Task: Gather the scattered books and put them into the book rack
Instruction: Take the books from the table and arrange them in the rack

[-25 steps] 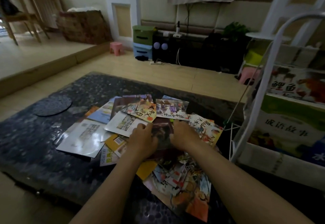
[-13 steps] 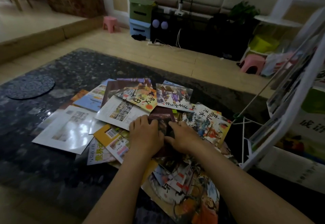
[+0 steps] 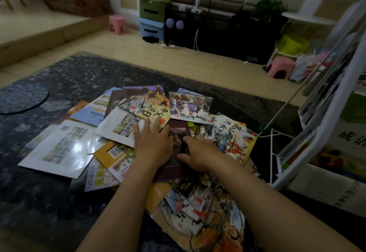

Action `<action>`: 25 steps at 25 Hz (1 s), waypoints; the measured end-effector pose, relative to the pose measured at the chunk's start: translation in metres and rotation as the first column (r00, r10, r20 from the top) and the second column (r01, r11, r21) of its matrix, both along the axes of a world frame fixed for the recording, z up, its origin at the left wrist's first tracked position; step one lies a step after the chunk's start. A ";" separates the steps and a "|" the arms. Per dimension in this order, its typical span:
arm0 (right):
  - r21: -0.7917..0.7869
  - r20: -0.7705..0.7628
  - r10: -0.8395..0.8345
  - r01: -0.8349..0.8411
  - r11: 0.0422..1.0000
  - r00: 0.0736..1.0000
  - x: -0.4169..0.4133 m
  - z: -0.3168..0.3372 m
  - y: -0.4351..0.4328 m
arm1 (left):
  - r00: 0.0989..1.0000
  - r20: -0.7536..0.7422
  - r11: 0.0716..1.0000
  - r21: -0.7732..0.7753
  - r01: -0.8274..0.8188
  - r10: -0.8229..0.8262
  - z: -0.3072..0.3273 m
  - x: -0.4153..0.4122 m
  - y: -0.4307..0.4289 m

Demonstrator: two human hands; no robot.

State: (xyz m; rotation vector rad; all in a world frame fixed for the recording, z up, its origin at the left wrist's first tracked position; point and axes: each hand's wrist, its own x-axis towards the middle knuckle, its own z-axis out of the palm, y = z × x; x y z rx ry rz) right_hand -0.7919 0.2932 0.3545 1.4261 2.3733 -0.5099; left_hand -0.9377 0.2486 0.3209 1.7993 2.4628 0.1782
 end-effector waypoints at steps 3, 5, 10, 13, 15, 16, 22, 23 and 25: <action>-0.018 0.013 0.004 -0.004 1.000 1.000 0.000 0.001 -0.002 | 1.000 -0.019 1.000 0.016 -0.001 0.001 0.002 0.002 -0.001; -0.027 0.012 -0.002 0.002 1.000 1.000 0.000 0.002 -0.003 | 1.000 -0.022 0.999 0.034 0.003 -0.003 0.004 0.004 -0.003; -0.036 0.002 -0.011 0.011 0.999 1.000 -0.001 0.004 -0.005 | 1.000 -0.008 0.992 0.121 0.025 -0.024 0.012 0.013 -0.009; -0.036 -0.002 -0.015 0.015 0.999 1.000 0.000 0.003 -0.004 | 0.996 -0.073 0.991 0.116 0.067 -0.058 0.016 0.024 -0.013; -0.042 -0.011 -0.022 0.021 0.999 1.000 -0.001 0.002 -0.004 | 0.992 -0.102 0.987 0.134 0.086 -0.073 0.018 0.030 -0.014; -0.049 -0.014 -0.027 0.027 0.998 1.000 -0.001 0.002 -0.004 | 0.991 -0.105 0.986 0.139 0.095 -0.081 0.019 0.031 -0.014; -0.077 -0.018 -0.027 0.025 0.997 0.999 0.001 0.005 -0.005 | 0.991 -0.048 0.965 0.226 0.136 -0.128 0.017 0.037 -0.015; -0.076 -0.028 -0.001 -0.001 0.997 1.000 0.001 0.009 -0.005 | 0.988 -0.031 0.952 0.267 0.151 -0.149 0.016 0.040 -0.015; -0.106 -0.114 0.039 -0.051 0.993 0.993 0.005 0.018 -0.003 | 0.983 0.010 0.926 0.340 0.167 -0.181 0.017 0.045 -0.014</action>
